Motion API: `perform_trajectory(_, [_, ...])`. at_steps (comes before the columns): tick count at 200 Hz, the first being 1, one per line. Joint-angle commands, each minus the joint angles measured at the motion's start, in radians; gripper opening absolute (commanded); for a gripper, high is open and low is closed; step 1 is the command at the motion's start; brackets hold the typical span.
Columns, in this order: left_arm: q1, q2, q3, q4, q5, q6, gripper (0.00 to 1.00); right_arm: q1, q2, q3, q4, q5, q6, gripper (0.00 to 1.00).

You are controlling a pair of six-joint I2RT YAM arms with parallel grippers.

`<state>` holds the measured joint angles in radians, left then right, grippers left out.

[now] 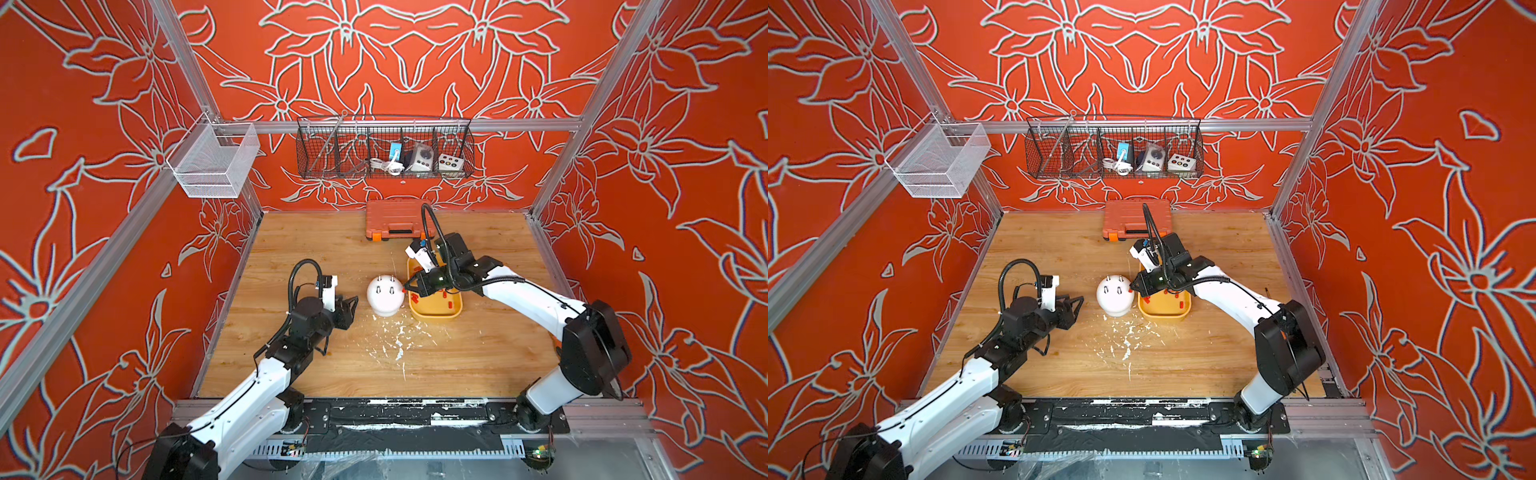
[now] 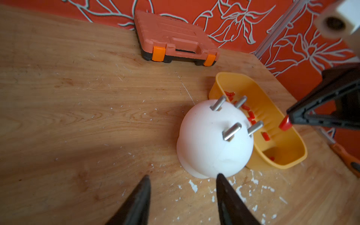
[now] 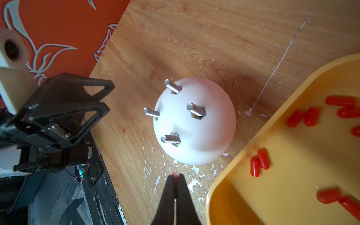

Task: Cover the protruding screws with screw protection sleeves
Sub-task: Move the plastic shell to the center of the board, then attach the screw protection sleeve to the screw.

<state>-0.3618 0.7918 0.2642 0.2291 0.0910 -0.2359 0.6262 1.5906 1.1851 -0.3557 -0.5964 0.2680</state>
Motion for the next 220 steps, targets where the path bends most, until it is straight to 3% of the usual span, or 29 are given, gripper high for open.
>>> perform_trajectory(1, [-0.005,-0.059,-0.070,0.041,0.031,0.079,0.59,0.027,0.019,0.041,0.015,0.035,-0.024,0.00])
perform_trajectory(45, [-0.005,-0.134,-0.088,0.038,-0.004,0.090,0.61,0.071,0.020,0.047,0.066,0.077,-0.031,0.00])
perform_trajectory(125, [-0.006,-0.131,-0.084,0.035,-0.012,0.087,0.62,0.095,0.045,0.067,0.080,0.181,-0.042,0.00])
perform_trajectory(220, [-0.005,-0.116,-0.081,0.045,-0.016,0.087,0.63,0.099,0.069,0.087,0.080,0.149,-0.036,0.00])
